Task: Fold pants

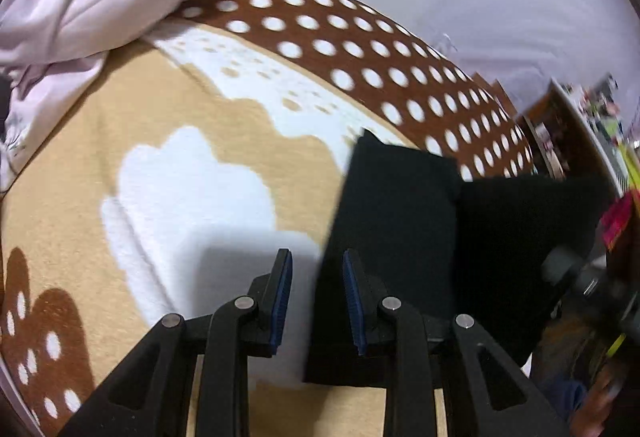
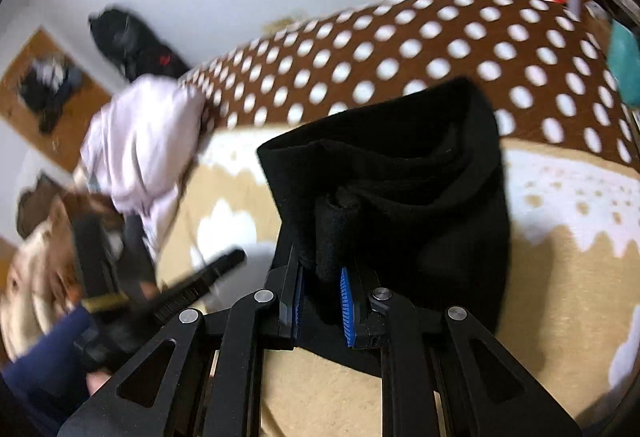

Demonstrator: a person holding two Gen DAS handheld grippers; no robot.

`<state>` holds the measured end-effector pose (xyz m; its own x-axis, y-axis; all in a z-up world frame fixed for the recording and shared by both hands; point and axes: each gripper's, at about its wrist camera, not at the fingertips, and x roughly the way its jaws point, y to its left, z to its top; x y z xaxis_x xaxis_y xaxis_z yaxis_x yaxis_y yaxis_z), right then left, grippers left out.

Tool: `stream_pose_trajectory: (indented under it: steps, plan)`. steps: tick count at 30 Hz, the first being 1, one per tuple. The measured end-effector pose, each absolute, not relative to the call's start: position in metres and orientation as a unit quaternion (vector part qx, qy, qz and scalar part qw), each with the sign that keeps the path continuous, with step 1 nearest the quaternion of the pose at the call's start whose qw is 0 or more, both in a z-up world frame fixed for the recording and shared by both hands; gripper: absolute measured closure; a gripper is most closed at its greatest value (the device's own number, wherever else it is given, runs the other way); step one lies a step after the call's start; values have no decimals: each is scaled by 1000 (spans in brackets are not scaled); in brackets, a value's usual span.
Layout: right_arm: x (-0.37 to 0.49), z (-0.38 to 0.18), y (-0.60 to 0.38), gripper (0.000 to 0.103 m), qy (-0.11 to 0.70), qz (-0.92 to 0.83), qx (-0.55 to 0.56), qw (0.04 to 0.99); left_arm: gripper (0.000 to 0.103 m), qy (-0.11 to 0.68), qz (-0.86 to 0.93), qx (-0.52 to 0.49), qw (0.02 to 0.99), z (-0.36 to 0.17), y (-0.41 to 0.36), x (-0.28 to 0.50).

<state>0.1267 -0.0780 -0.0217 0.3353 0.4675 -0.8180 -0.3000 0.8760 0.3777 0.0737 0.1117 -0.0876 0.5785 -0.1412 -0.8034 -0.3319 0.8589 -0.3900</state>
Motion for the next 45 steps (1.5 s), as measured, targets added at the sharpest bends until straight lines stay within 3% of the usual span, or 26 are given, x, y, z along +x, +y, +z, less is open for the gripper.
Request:
stream_pose_trajectory:
  steps: [2,4,6,8,17,21,27,41,45]
  plan:
    - [126,-39,-63,86,541,248,50,802,75,454,65,-269,847,-89,121,71]
    - [121,-47,-50,79,543,249,27,802,75,452,69,-274,846,-90,126,72]
    - [116,-57,-39,64,556,273,14,785,75,450,72,-278,846,-90,130,71]
    - [110,-67,-32,59,574,293,14,765,75,450,73,-279,846,-89,131,70]
    - [90,-45,-69,59,536,312,41,784,74,442,44,-270,855,-81,124,72]
    - [102,-41,-108,59,522,269,71,806,62,447,5,-261,856,-82,109,76]
    - [110,-54,-151,59,535,223,114,807,57,462,-32,-215,860,-95,76,87]
    - [114,-70,-164,59,546,216,152,795,55,441,-99,-264,852,-97,82,86]
    - [114,-71,-166,59,546,217,155,794,57,466,-67,-230,852,-104,78,96]
